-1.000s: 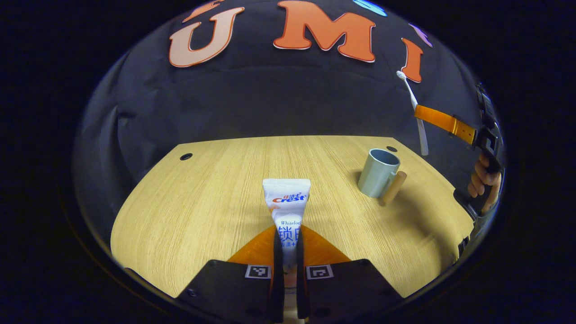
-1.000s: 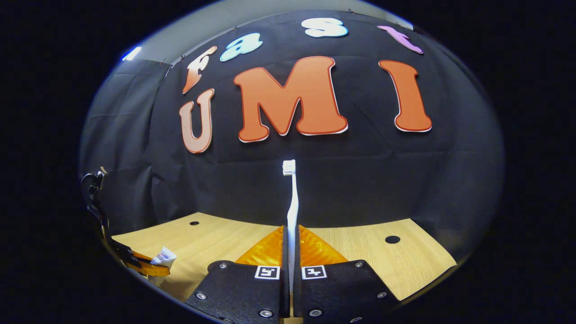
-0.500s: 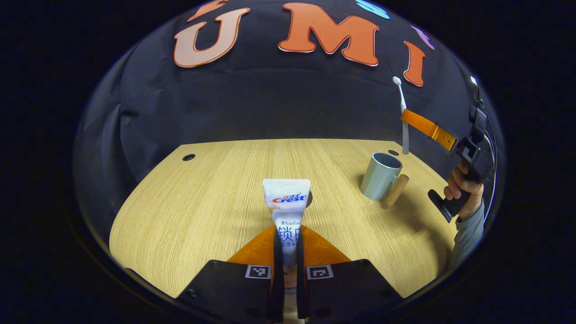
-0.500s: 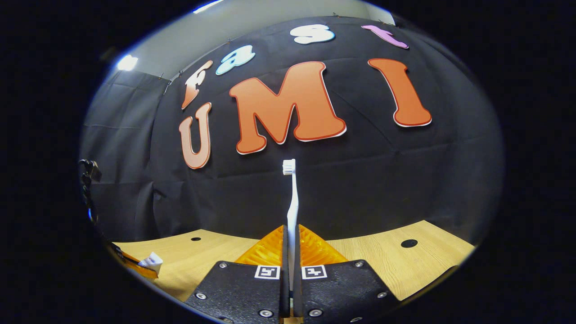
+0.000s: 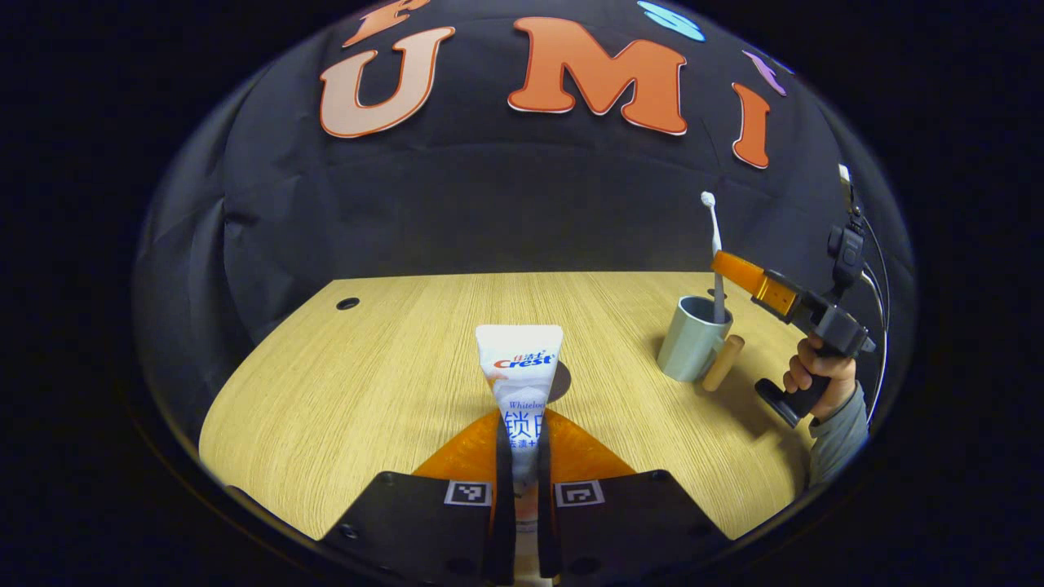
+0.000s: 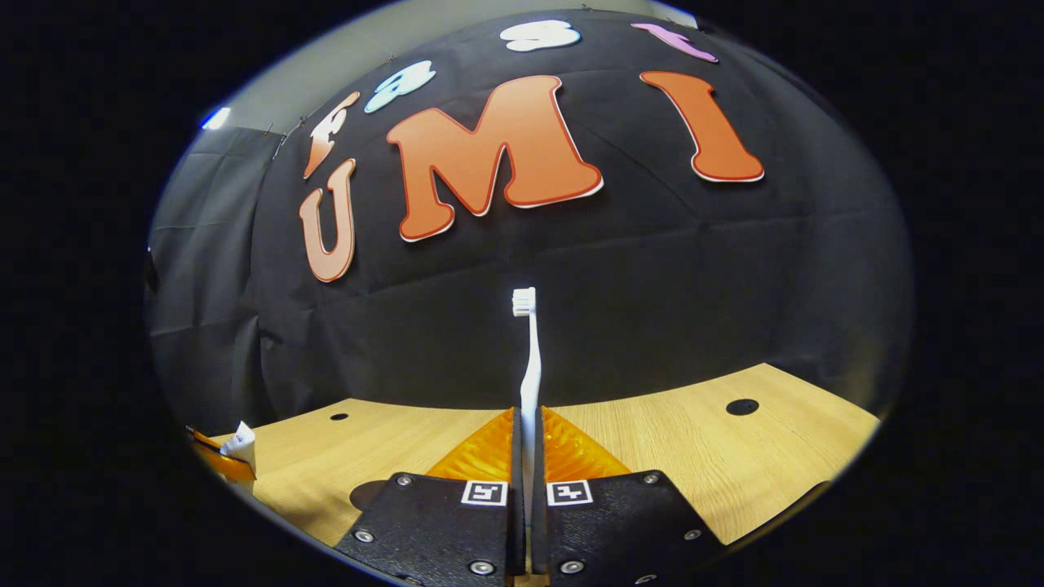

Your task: Put the toothbrush and toothpaste on the desktop into the cup, then pick up the cup and place it on the coaster on the desktop.

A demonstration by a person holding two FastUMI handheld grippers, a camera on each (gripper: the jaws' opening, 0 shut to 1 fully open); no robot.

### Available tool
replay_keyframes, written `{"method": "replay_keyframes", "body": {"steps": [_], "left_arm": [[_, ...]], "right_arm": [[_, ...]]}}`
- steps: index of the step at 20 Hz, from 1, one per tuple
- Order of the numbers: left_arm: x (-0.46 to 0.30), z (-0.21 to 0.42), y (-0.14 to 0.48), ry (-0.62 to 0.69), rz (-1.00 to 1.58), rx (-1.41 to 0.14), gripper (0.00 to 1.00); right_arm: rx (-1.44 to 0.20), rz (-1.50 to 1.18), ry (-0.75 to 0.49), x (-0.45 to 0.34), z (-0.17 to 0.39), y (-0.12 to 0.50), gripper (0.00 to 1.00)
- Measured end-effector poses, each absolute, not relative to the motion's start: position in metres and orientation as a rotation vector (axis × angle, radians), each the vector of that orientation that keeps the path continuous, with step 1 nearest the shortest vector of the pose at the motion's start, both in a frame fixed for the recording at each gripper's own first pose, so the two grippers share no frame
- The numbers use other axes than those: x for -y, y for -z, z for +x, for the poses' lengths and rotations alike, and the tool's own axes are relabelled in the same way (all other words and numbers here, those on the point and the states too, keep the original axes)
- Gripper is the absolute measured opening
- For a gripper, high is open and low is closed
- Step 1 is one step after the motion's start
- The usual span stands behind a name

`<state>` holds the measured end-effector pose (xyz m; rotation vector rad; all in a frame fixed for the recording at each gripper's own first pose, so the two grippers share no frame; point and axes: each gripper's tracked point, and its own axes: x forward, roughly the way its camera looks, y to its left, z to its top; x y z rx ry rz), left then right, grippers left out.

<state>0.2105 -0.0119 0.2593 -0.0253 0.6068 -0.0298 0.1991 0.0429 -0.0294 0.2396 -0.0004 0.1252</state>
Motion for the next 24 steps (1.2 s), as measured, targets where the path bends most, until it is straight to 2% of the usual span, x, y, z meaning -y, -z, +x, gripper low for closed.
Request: {"method": "replay_keyframes", "body": {"steps": [11, 24], "left_arm": [[0.015, 0.228, -0.29, 0.03, -0.047, -0.539, 0.15], [0.066, 0.268, -0.298, 0.124, -0.077, -0.491, 0.14]], "right_arm": [[-0.069, 0.288, -0.089, -0.04, 0.196, 0.05, 0.05], [-0.098, 0.28, -0.079, -0.033, 0.172, 0.054, 0.08]]}}
